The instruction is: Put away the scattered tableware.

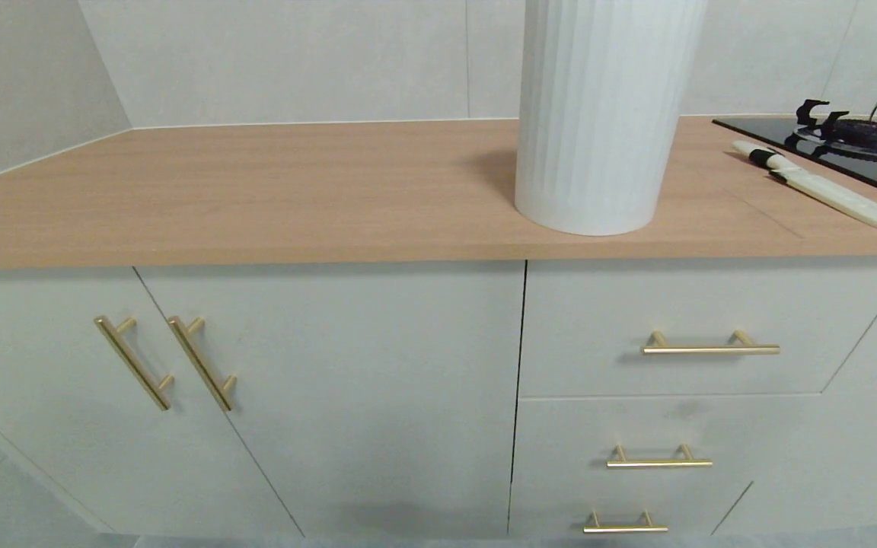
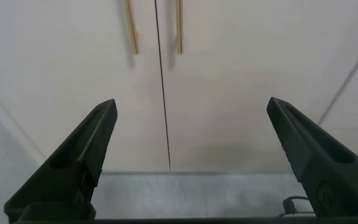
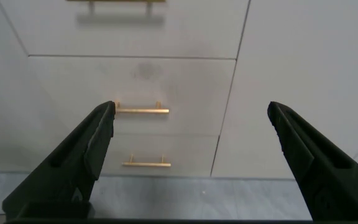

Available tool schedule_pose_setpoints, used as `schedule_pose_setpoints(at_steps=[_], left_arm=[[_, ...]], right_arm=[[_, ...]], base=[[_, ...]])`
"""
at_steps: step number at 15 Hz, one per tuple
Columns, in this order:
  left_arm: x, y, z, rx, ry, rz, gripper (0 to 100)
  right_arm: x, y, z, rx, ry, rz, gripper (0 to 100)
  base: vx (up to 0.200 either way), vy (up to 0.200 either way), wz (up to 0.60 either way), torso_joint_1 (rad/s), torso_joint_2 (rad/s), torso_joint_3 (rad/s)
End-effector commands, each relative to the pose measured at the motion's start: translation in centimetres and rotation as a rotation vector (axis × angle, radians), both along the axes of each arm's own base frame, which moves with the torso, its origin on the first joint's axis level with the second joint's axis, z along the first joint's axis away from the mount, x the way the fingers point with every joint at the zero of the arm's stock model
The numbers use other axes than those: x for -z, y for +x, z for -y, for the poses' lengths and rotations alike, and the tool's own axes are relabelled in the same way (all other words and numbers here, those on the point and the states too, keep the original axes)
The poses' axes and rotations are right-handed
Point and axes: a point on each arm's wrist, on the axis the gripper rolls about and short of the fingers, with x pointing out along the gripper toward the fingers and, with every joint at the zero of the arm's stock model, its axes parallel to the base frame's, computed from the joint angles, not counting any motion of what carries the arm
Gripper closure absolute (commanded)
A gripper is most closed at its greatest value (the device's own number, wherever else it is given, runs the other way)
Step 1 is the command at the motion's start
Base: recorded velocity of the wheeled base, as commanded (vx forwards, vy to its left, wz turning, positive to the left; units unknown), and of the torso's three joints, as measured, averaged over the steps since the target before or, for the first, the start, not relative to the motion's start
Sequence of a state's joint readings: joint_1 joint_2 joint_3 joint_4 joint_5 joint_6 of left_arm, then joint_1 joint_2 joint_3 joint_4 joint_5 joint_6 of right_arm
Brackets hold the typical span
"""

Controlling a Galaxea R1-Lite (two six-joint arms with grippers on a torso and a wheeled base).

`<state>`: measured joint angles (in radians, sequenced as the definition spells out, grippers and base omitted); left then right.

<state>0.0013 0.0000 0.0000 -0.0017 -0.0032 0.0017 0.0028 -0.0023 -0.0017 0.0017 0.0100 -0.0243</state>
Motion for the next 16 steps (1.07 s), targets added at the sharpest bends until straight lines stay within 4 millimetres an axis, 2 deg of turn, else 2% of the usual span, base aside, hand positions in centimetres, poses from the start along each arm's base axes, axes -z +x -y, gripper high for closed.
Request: schedule_pose_setpoints(at_steps=[1,8,16], left_arm=[[0.00,0.00,0.00,0.000,0.000,0.000,0],[0.00,0.00,0.00,0.000,0.000,0.000,0],[0.00,0.00,0.00,0.000,0.000,0.000,0]], right_arm=[[0.00,0.02,0.00,-0.001,0.000,-0.002,0],[0.00,0.02,0.00,-0.001,0.000,-0.002,0],[0.00,0.02,0.00,-0.001,0.000,-0.002,0]], base=[[0.200,0.000,0.00,0.007,0.00,0.017],[0.200,0.000,0.00,0.002,0.00,0.004],[0.000,0.000,0.00,0.000,0.00,0.000]])
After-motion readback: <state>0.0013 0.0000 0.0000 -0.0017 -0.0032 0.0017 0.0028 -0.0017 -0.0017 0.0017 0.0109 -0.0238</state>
